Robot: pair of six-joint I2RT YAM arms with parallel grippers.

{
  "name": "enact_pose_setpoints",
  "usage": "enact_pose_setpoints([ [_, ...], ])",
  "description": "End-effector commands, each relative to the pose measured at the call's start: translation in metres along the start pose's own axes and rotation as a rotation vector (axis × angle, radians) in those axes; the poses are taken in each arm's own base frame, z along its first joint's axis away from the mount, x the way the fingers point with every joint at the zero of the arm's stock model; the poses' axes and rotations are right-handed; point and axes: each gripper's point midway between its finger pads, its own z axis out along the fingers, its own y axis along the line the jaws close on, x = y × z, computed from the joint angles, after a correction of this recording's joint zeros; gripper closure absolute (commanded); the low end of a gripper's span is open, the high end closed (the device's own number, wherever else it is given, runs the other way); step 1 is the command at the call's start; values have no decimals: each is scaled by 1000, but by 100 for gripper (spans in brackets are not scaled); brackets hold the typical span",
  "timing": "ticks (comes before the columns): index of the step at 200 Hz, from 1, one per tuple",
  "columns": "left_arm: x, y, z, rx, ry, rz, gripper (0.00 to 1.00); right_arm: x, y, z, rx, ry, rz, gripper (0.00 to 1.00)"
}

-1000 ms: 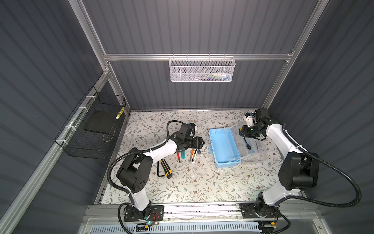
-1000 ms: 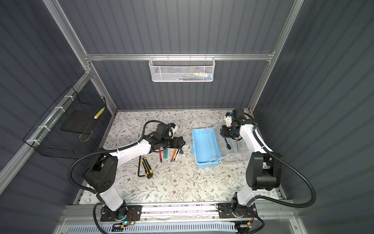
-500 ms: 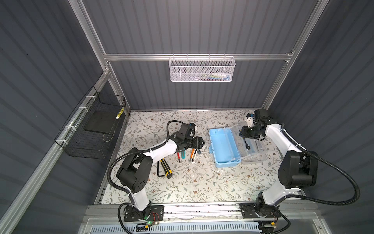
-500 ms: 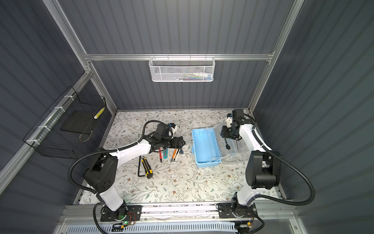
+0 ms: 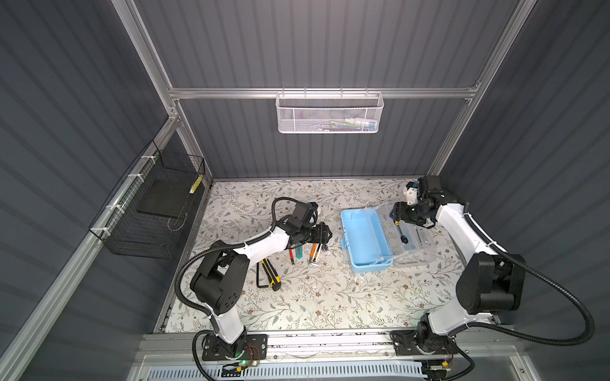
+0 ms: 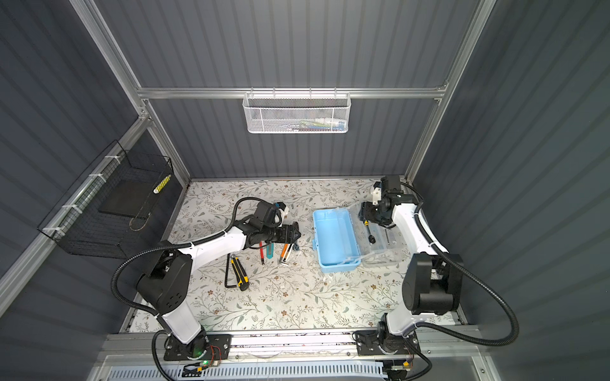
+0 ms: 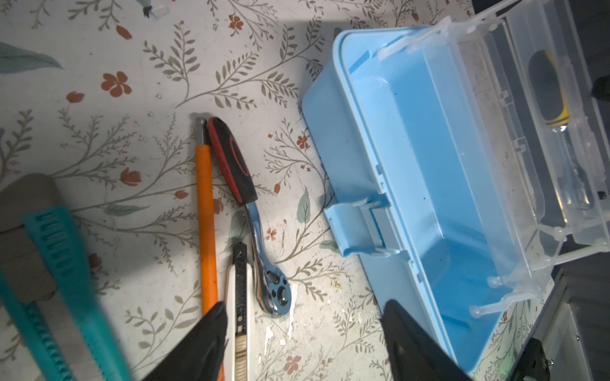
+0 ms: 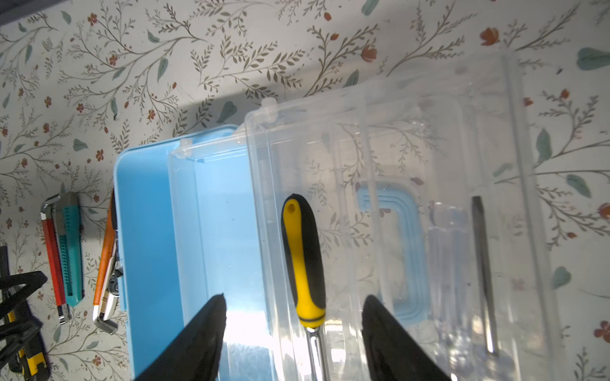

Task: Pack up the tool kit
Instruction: 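Release the ratchet in the tray while the left gripper lowers to the red-black tool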

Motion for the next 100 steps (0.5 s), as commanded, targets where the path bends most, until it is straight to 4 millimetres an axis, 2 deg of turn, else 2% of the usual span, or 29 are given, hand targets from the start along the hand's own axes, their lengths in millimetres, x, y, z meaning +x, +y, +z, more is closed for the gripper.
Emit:
enact_pose_setpoints([
  [1,9,4,9,-29,50,17,30,-2,-1,-11,20,-31,22,30],
  [31,8,1,18,-18,69,9,40,-4,-3,-21,38,-71,28,28],
  [100,5,11,46,-59,122,-10,49,-2,-4,-42,59,-126,23,25],
])
